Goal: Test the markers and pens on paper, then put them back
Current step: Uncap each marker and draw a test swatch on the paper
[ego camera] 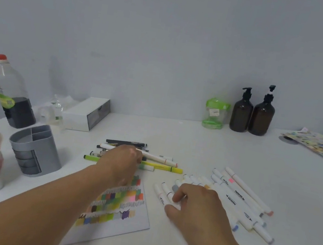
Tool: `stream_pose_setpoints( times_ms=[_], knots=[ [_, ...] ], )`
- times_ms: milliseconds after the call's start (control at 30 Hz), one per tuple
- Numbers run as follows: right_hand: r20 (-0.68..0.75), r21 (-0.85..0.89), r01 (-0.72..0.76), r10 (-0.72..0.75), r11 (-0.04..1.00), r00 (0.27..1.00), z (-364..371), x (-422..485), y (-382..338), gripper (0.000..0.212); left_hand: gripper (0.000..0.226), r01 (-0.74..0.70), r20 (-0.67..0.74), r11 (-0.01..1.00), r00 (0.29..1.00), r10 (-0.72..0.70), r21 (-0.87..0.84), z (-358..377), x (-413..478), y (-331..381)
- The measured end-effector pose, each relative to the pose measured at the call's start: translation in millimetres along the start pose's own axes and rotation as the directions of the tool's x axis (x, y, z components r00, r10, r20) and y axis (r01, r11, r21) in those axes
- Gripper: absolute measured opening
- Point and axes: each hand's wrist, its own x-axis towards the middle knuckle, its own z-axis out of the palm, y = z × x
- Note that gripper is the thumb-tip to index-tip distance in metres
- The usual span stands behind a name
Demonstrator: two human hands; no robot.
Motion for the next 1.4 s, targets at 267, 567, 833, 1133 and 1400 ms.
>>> stream_pose_setpoints(
  times_ms=[267,567,833,1133,1400],
  knots=[
    [-0.014,0.037,0.043,-0.043,0.998,0.999,0.6,-1.5,-2.3,0.017,0.011,-0.048,-0.068,0.995,0.997,0.042,-0.089,6.4,6.5,-10.9],
    [-0.158,0.174,0.225,-0.198,0.959,0.967,-3.7,-7.4,-13.0,0.01,0.014,-0.071,-0.207,0.429,0.937,-0.28,-0.901,-52.4,-41.6,-22.6],
    [0.148,0.322,0.183,-0.241,0.929,0.959,13.6,1.2,-68.6,0.045,0.019,0.069,0.116,-0.332,0.985,-0.125,-0.941,-22.4,-91.9,-45.6],
    [-0.064,0.707,0.137,-0.13,0.693,0.989,23.2,14.6,-59.9,0.015,0.016,-0.15,-0.194,0.699,0.981,0.017,-0.699,-8.4,-104.7,-45.4],
    [0.039,0.888,0.036,-0.153,0.459,0.987,25.0,8.9,-65.4,0.011,0.026,-0.236,-0.139,0.705,0.971,0.194,-0.669,-13.2,-113.5,-22.7]
  ],
)
